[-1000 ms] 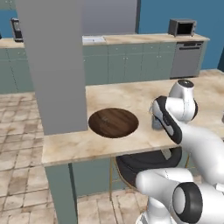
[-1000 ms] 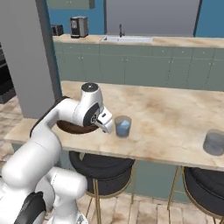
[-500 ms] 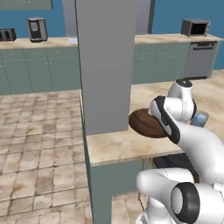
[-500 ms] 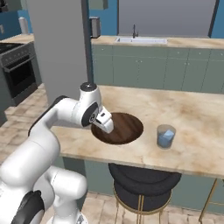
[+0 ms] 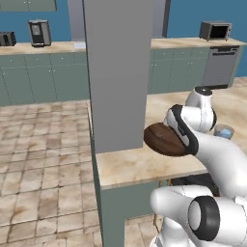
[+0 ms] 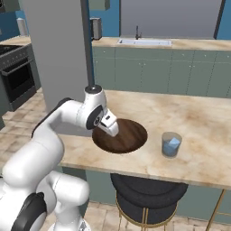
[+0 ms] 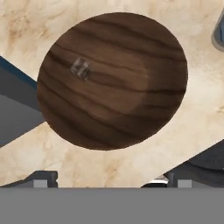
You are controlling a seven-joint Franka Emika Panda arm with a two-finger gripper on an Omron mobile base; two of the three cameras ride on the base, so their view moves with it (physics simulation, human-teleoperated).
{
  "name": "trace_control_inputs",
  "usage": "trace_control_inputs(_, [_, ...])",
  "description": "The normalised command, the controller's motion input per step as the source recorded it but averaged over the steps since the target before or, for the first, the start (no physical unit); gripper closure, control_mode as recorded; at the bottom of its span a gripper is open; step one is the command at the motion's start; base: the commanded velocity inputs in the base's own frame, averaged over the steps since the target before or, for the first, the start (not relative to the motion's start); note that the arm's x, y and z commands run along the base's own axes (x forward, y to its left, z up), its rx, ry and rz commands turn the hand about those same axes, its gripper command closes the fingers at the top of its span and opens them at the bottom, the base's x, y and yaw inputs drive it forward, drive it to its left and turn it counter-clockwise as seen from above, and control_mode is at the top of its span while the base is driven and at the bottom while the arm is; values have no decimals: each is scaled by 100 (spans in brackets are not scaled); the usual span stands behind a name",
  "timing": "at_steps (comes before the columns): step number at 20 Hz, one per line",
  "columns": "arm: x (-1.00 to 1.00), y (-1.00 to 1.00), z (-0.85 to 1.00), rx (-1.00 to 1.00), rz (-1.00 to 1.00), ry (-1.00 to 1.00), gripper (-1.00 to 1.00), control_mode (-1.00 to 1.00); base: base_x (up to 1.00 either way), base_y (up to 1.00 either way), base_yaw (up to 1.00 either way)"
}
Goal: There are four ice cubes in the ice bowl. Place two ice cubes in each glass of water.
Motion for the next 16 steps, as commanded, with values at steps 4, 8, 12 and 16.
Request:
trace_control_inputs(4, [78,-24,-11,0,4,0,-100,-100,0,0,0])
trace_control_inputs(8, [79,-4,-27,0,3,0,-100,-100,0,0,0])
trace_control_inputs(12, [70,0,-35,0,0,0,-100,-100,0,0,0])
trace_control_inputs(16, [42,2,-31,0,0,2,-100,-100,0,0,0])
